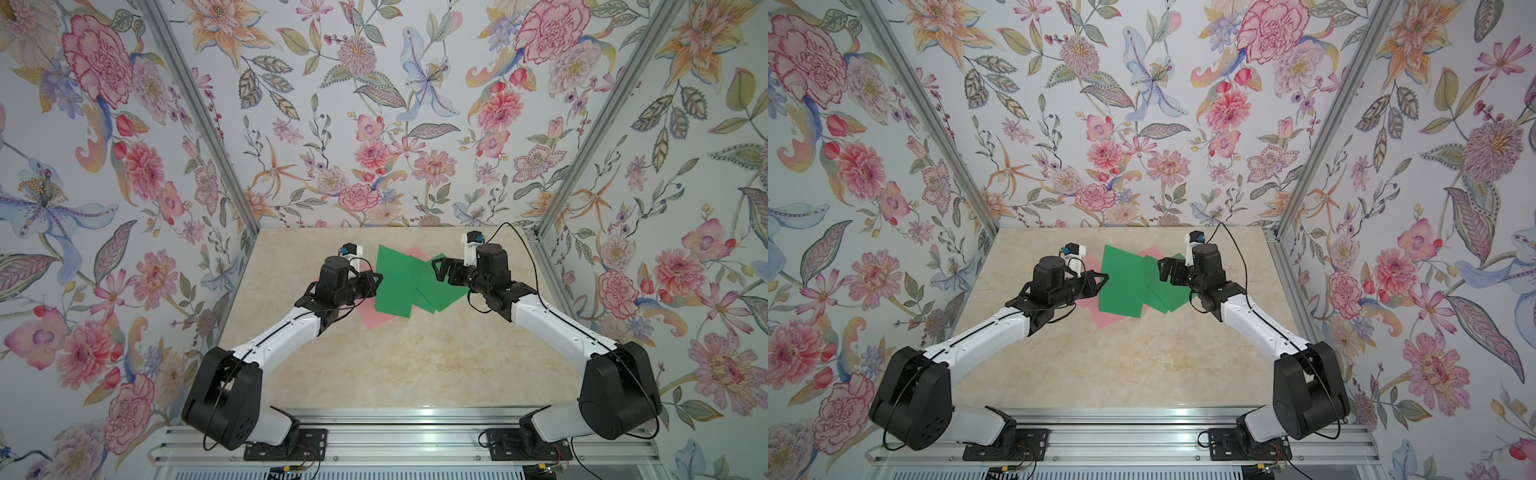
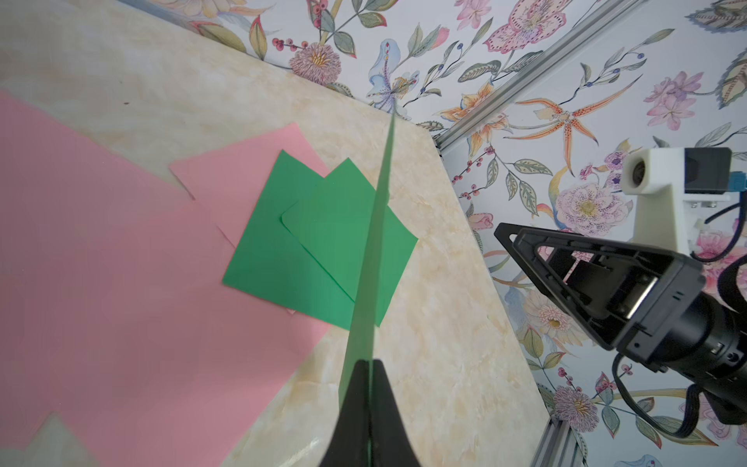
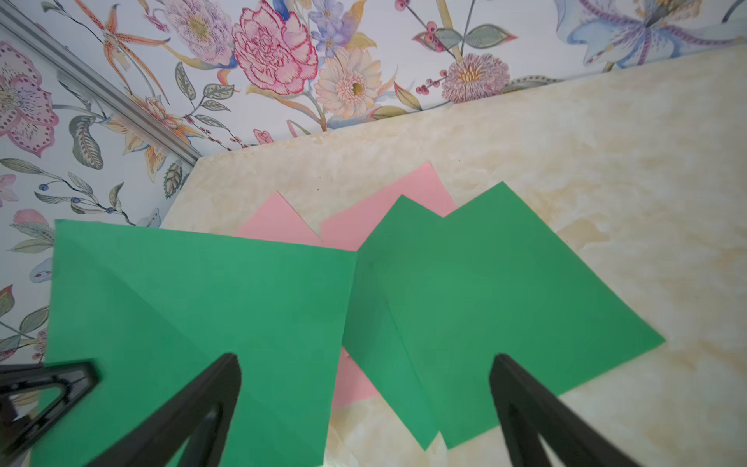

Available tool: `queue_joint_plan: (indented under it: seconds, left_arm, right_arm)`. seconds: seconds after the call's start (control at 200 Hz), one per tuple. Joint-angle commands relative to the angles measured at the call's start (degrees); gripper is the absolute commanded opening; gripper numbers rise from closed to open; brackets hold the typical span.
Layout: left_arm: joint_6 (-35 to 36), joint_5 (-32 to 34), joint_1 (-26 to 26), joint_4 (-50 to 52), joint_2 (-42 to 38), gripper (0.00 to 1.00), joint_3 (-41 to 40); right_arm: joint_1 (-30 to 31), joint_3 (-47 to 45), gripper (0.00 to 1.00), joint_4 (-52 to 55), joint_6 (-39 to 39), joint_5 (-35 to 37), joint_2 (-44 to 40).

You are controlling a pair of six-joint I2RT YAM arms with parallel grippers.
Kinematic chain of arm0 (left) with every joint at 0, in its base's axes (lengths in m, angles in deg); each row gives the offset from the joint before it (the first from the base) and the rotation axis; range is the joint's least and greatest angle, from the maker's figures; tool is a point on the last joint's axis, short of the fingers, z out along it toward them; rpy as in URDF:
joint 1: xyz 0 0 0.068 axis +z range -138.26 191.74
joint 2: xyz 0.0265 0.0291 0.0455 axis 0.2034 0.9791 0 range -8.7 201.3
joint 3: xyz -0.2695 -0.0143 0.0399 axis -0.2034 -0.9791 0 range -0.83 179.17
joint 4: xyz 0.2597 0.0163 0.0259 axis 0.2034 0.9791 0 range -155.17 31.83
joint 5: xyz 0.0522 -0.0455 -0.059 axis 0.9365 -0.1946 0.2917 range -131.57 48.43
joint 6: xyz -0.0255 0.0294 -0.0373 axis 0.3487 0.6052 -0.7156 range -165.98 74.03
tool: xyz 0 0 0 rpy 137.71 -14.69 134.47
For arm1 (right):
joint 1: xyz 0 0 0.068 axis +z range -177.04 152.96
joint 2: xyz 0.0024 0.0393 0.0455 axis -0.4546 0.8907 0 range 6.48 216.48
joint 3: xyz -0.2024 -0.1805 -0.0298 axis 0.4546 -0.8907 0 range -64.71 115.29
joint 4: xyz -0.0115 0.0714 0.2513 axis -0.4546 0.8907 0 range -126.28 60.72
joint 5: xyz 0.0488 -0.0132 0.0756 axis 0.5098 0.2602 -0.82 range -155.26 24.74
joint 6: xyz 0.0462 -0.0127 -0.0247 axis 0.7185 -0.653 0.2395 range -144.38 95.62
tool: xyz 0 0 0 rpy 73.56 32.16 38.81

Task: Sort the scattered colored papers by color
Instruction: Place the colored paper at the center of the board.

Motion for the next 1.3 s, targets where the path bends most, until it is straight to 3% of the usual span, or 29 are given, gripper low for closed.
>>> queue_joint_plan:
  seconds: [0.0, 0.165, 0.295, 0.48, 0.76, 1.295]
  left_arm:
    - [-2.94, 6.58, -1.73, 11.57, -6.71, 0.00, -7.15]
    - [-5.16, 12.67, -3.82, 23.93, -18.99, 0.00, -12.97]
    - [-5.84, 13.61, -3.84, 28.44, -24.91, 0.00, -16.45]
    - [-4.84, 10.59, -4.17, 29.88, -24.02, 0.00, -19.38]
    - [2.06, 10.25, -4.18, 34.38, -15.59, 0.00, -17.18]
    - [-4.80, 19.03, -4.20, 35.97, -24.86, 0.00, -20.06]
  right_arm:
    - [2.91, -2.15, 1.00, -1.48, 2.25, -1.57, 1.59]
    - [7.08, -2.43, 1.00, -3.71, 3.45, -1.97, 5.21]
    - [9.63, -1.79, 1.00, -5.52, 4.41, -2.90, 8.35]
    - [13.99, -1.50, 1.00, -8.39, 6.49, -5.03, 11.78]
    - [18.64, -5.17, 1.00, -17.99, 13.88, -11.03, 15.26]
    - [26.08, -2.89, 1.00, -15.53, 15.42, -11.46, 19.10]
